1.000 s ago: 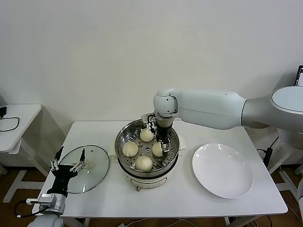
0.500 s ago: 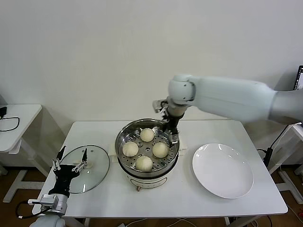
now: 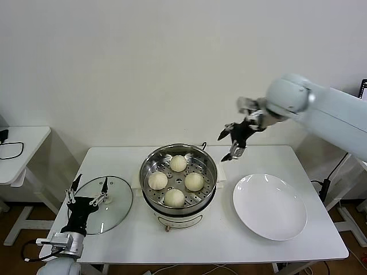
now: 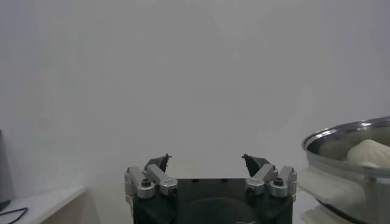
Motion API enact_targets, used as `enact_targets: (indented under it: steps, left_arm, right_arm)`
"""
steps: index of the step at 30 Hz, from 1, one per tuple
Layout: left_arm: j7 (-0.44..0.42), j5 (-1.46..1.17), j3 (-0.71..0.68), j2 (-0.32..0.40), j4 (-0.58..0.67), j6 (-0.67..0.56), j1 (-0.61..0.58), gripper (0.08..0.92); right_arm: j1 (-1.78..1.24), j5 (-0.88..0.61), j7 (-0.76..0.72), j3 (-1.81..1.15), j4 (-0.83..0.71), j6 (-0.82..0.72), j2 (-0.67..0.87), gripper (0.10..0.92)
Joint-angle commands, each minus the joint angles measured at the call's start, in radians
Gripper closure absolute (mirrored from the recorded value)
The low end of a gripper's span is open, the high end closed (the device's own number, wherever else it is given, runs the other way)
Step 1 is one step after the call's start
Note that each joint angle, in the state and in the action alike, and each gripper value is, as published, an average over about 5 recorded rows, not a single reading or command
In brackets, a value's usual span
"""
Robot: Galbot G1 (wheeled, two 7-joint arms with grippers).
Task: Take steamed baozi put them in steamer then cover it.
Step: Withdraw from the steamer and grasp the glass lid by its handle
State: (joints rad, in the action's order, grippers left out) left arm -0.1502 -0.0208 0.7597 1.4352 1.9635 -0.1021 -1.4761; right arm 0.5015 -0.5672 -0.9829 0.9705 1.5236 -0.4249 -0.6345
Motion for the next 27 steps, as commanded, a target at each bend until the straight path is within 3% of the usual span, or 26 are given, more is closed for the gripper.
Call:
enact_targets:
  steps: [1, 8, 15, 27]
  left_arm:
    - [0.032, 0.035, -0.054, 0.005, 0.005, -0.013, 0.004, 0.177]
    - [0.050, 0.027, -0.097, 0.016, 0.009, -0.038, 0.007, 0.177]
    - [0.051, 0.019, -0.107, 0.015, 0.016, -0.023, 0.007, 0.177]
    - [0.055, 0.020, -0.135, 0.010, -0.006, -0.032, 0.016, 0.177]
  right_arm:
    - [-0.517, -0.188, 0.498, -0.588, 0.097, 0.215, 0.323, 0.203]
    - [-1.106, -0.262, 0.822, -1.095, 0.155, 0.387, 0.306, 0.203]
    - [-1.561, -0.166, 0.939, -1.536, 0.217, 0.503, 0.069, 0.203]
    - [-1.890, 0.017, 1.065, -1.675, 0.417, 0.638, -0.337, 0.203]
